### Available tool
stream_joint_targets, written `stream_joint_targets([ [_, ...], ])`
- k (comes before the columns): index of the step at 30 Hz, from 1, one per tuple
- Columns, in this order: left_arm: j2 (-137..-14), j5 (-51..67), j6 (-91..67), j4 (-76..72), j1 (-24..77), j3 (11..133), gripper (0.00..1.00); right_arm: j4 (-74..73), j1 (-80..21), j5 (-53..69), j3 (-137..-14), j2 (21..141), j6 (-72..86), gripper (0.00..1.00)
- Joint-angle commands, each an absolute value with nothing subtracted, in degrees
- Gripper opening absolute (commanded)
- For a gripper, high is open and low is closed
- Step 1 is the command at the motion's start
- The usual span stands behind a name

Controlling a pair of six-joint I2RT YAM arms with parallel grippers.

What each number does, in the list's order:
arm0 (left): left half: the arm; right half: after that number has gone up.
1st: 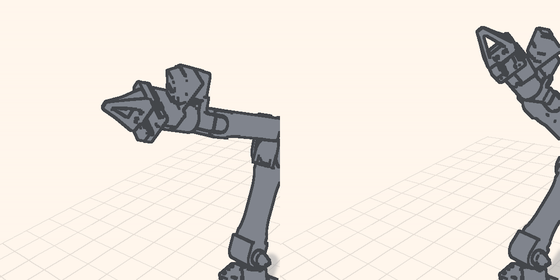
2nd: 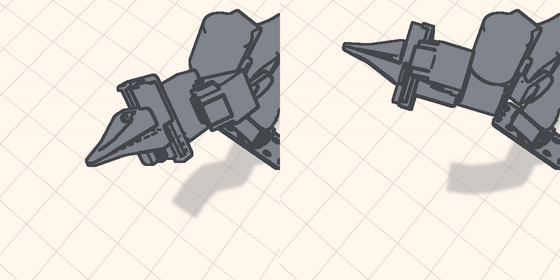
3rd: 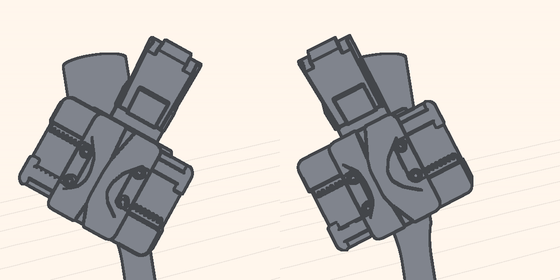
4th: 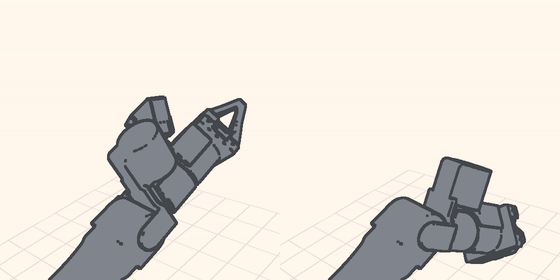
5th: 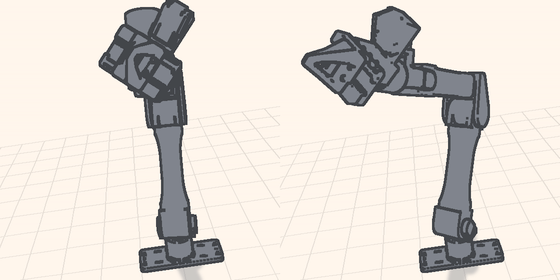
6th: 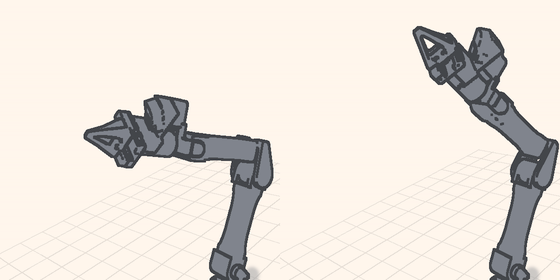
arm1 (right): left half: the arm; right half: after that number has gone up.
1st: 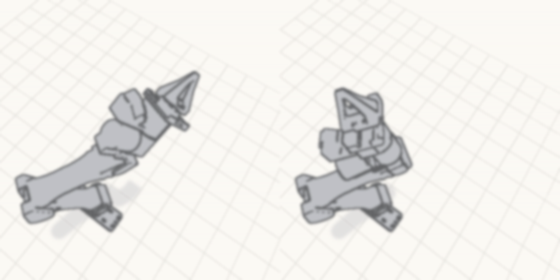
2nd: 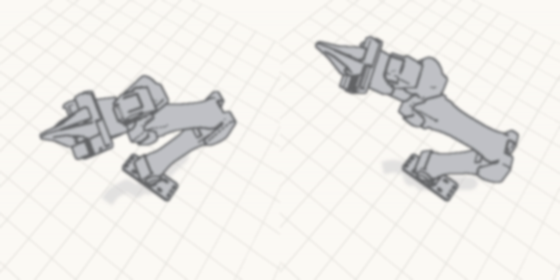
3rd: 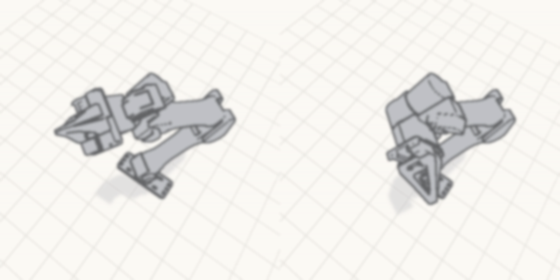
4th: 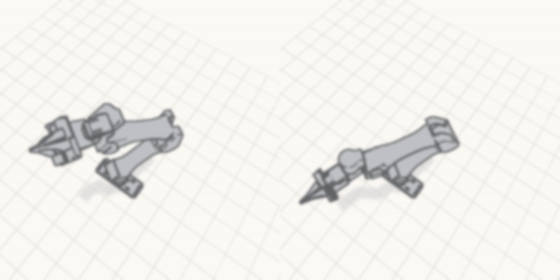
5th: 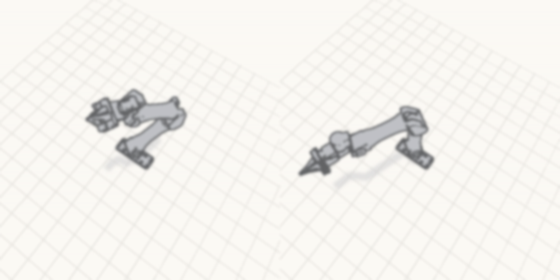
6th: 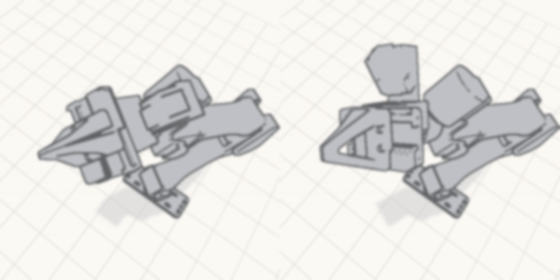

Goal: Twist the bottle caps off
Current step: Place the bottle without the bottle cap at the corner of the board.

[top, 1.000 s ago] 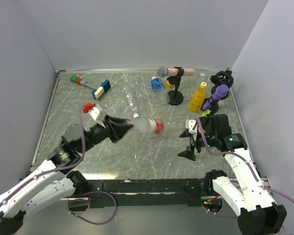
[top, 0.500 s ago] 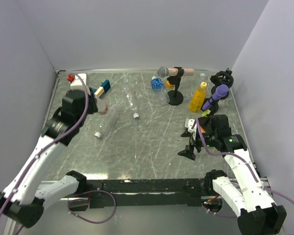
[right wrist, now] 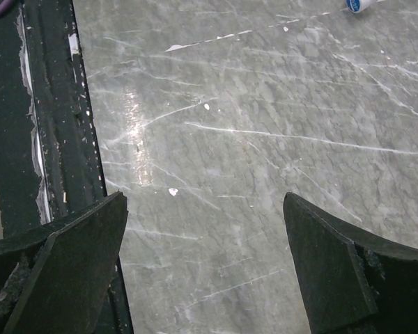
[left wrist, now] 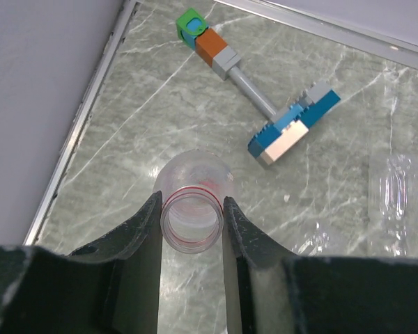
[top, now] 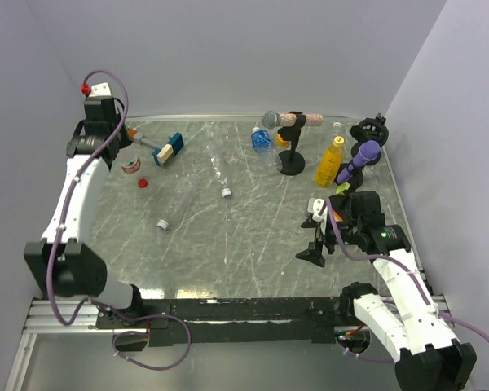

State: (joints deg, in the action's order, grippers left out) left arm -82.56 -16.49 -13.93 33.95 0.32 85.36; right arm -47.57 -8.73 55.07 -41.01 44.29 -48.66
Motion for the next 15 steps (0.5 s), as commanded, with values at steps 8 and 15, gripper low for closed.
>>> stream_joint_targets([
  [8,-95.9,-10.3,-13.3,35.5,-5.3,96.8,0.01,-46.5,-8.5,56.1,-41.1,44.2,-48.7,0.99],
  [15,-100.8,-9.4,-13.5,36.8,-5.6,99.8,0.01,-46.2,-8.6,55.7,-41.0,44.4,-48.6,0.99],
])
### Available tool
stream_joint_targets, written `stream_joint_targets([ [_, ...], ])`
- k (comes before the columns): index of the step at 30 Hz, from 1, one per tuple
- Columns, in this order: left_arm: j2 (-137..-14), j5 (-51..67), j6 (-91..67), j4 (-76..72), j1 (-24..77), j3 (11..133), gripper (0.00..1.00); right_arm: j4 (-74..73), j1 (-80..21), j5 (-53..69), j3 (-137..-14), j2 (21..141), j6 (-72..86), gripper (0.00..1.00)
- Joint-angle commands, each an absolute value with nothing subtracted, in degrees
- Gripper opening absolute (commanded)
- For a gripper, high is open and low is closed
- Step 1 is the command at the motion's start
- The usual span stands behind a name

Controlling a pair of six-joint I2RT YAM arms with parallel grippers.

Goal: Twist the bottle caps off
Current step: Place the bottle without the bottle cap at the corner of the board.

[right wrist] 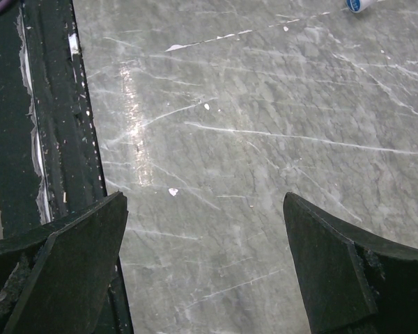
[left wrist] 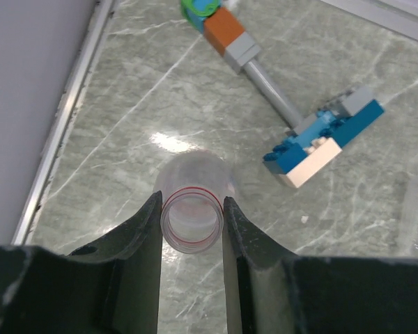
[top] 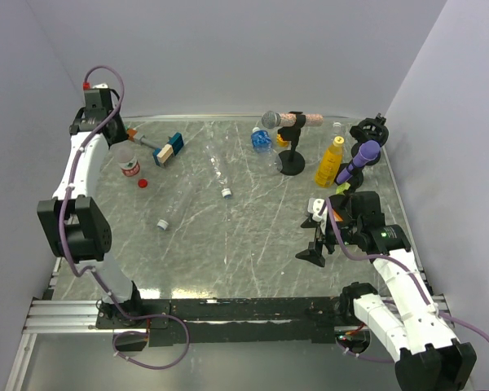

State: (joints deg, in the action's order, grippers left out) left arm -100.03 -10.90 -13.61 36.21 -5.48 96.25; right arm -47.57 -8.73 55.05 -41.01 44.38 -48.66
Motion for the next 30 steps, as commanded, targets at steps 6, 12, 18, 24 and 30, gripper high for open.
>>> stream_joint_targets([
  [6,-101.9,-9.3,-13.4,37.5,-5.5,100.7,0.29,-46.3,-8.6,55.7,-41.0,44.6,-48.7,0.99],
  [12,-102.0,-9.0,-13.4,38.2,-5.6,101.2,0.49,-46.4,-8.6,55.8,-41.1,44.6,-48.8,0.99],
  [18,-102.2,-8.9,-13.4,39.3,-5.5,102.7,0.67,-46.5,-8.6,55.8,-41.1,44.6,-48.8,0.99],
  [24,-101.4,-8.6,-13.2,40.3,-5.5,104.1,0.76,-46.5,-8.6,55.9,-41.1,44.5,-48.9,0.99],
  [30,-99.8,-8.0,-13.0,40.9,-5.5,105.0,0.83,-46.5,-8.6,55.7,-41.0,44.5,-49.0,0.99],
])
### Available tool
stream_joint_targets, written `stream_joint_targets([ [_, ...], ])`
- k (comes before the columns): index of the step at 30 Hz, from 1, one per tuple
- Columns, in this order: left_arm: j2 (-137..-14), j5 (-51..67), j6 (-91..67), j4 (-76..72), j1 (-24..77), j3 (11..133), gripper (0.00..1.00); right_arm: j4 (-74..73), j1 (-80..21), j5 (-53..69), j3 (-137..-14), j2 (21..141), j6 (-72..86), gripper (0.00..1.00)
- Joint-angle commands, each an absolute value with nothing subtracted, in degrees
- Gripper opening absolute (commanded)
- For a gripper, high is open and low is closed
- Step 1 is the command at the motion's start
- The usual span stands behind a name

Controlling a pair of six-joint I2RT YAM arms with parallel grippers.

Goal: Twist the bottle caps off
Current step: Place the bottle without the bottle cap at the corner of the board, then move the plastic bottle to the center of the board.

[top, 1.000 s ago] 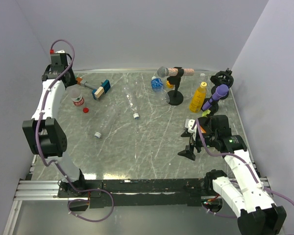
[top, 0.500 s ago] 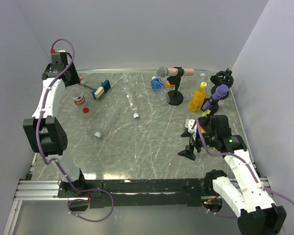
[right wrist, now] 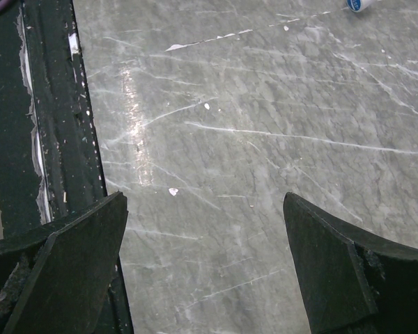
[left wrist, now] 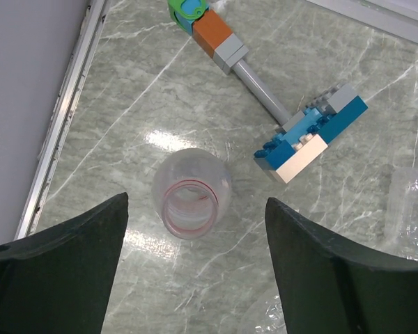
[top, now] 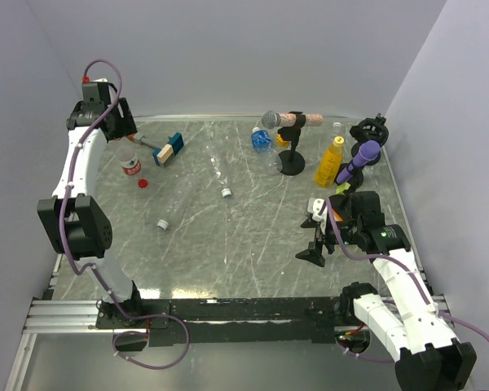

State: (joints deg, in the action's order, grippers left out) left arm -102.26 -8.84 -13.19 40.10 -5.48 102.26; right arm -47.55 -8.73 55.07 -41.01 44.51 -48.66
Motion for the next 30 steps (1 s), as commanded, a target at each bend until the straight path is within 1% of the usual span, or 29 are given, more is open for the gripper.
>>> stream_joint_targets([
  [1,-99.3,-7.8,-13.0,41.0,-5.6,105.0,0.84,-46.6,-8.6,55.7,-41.0,44.4,-49.0,0.99],
  [4,-96.7,-7.5,-12.9,40.7,-5.5,104.2,0.88,-46.6,-8.6,55.5,-41.0,44.4,-49.0,0.99],
  [7,-90.3,-5.6,-13.6,38.4,-5.5,100.7,0.91,-46.5,-8.6,55.3,-41.0,44.2,-49.1,0.99],
  [10,-81.3,-1.9,-15.4,33.8,-5.4,93.3,0.98,-46.1,-8.5,54.7,-41.0,44.2,-48.9,0.99],
  [11,-78.3,-0.5,-16.0,32.1,-5.4,90.0,0.99,-46.1,-8.5,54.5,-41.0,44.2,-48.9,0.99],
  [12,-74.9,1.2,-16.5,30.4,-5.4,87.2,0.99,-46.1,-8.5,54.5,-41.0,44.3,-48.8,0.99],
  [13,-71.2,2.8,-17.4,28.6,-5.4,83.4,0.97,-46.0,-8.4,54.6,-41.0,44.4,-48.7,0.99],
  [17,-59.4,10.4,-20.6,22.9,-5.4,69.9,0.97,-45.2,-8.2,54.1,-41.1,45.1,-47.6,0.99],
  [20,-51.9,13.5,-22.8,20.6,-5.4,61.0,0.97,-50.4,-8.2,51.9,-45.5,47.4,-50.0,0.99],
  [22,-47.7,18.0,-22.9,18.8,-5.4,55.8,0.97,-55.7,-8.2,48.7,-49.6,49.5,-52.0,0.99],
  [26,-41.3,26.8,-23.2,14.4,-5.5,45.8,0.96,-60.4,-8.2,42.9,-54.9,52.6,-50.6,0.99],
  [30,-39.8,30.9,-21.1,15.9,-5.4,41.6,0.97,-61.1,-8.4,35.3,-56.3,53.8,-45.9,0.99],
])
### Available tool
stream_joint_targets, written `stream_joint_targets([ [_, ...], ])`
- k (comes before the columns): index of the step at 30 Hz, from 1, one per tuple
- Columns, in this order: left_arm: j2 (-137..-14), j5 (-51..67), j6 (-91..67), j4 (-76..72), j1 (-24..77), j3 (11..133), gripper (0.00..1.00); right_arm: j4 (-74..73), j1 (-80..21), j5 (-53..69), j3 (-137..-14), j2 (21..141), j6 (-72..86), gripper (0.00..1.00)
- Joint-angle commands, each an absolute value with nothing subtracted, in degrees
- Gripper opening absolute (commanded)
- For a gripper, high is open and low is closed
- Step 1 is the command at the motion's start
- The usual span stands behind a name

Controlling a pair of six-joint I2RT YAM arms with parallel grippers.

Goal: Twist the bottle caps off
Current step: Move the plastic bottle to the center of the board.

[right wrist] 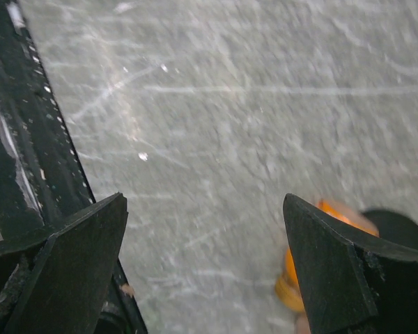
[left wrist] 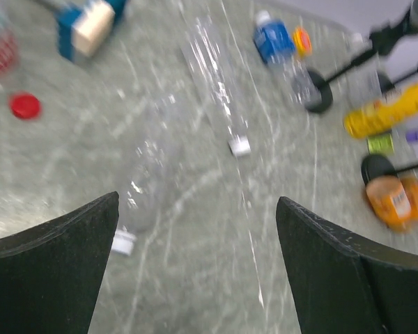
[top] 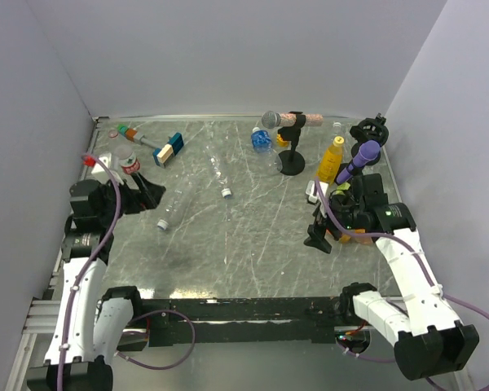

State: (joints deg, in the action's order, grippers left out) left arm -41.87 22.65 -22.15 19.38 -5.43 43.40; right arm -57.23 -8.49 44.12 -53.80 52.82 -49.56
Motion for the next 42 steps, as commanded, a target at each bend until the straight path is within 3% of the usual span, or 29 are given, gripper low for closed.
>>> stream_joint_targets([
  [1,-39.6,30.7,-20.4,16.7,-5.4,41.1,0.97,-60.8,-8.5,33.3,-56.2,54.1,-45.0,0.99],
  [17,-37.5,29.8,-22.4,13.8,-5.4,37.8,0.97,-33.7,-11.0,-2.4,-43.4,64.6,-27.7,0.99],
  [27,-37.0,29.0,-22.3,14.2,-5.4,37.8,0.96,-27.0,-11.1,-6.7,-44.6,74.3,-25.8,0.99],
  [31,-36.9,28.8,-22.3,14.2,-5.4,37.8,0.97,-28.3,-11.3,-3.7,-45.7,77.9,-23.7,0.91],
  [38,-37.0,28.7,-22.2,14.2,-5.4,37.8,0.97,-33.6,-12.6,2.3,-48.6,78.3,-17.7,0.63],
  [42,-37.2,28.7,-22.2,14.2,-5.4,37.8,0.97,-39.5,-14.4,7.7,-53.9,80.6,-11.6,0.57],
])
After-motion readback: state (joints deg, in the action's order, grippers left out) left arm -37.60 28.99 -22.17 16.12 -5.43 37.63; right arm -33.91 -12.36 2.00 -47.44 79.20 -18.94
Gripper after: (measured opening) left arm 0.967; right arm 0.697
